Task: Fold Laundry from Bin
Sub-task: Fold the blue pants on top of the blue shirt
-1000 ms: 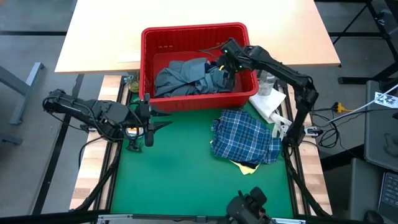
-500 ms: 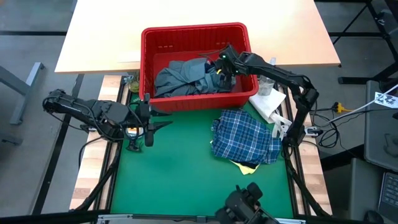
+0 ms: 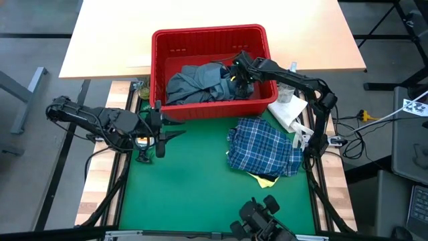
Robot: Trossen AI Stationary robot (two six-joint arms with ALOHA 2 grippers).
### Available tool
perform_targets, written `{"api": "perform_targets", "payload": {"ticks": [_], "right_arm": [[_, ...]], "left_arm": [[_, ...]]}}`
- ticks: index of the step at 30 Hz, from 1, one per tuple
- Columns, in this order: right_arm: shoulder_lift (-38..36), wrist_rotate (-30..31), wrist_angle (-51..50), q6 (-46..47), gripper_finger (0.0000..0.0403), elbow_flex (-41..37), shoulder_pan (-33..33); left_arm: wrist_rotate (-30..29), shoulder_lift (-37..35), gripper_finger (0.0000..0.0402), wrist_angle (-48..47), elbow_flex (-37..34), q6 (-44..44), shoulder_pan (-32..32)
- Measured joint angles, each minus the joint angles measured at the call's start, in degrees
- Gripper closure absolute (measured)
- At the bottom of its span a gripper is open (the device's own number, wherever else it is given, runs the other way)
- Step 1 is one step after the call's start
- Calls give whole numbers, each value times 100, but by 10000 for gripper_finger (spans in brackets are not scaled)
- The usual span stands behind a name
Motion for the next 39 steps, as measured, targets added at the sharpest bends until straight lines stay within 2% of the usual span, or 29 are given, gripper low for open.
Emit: {"api": "perform_targets", "payload": {"ticks": [6, 8, 12, 15, 19, 23, 33, 39], "right_arm": [[-9, -3, -4, -6, 376, 0, 2], [-9, -14, 3, -11, 394, 0, 10], [-9, -414, -12, -11, 377, 114, 9], [-9, -834, -63, 84, 380, 386, 37], [-12, -1240, -56, 261, 398, 972, 129], [-12, -1639, -4, 277, 390, 1770, 347], [-12, -1705, 29, 273, 395, 4040, 1003], [-588, -1799, 1167, 282, 398, 3896, 1383]], "left_arm": [[-2, 0, 264, 0, 0, 9, 2], [-2, 0, 264, -2, 0, 11, 2], [-2, 0, 264, -4, 0, 13, 2], [-2, 0, 264, -4, 0, 13, 2], [-5, 0, 264, -44, 0, 15, 2], [-103, 0, 264, -115, 0, 17, 4], [-111, 2, 264, -140, 0, 20, 4], [-114, 2, 264, -168, 0, 20, 4]]}}
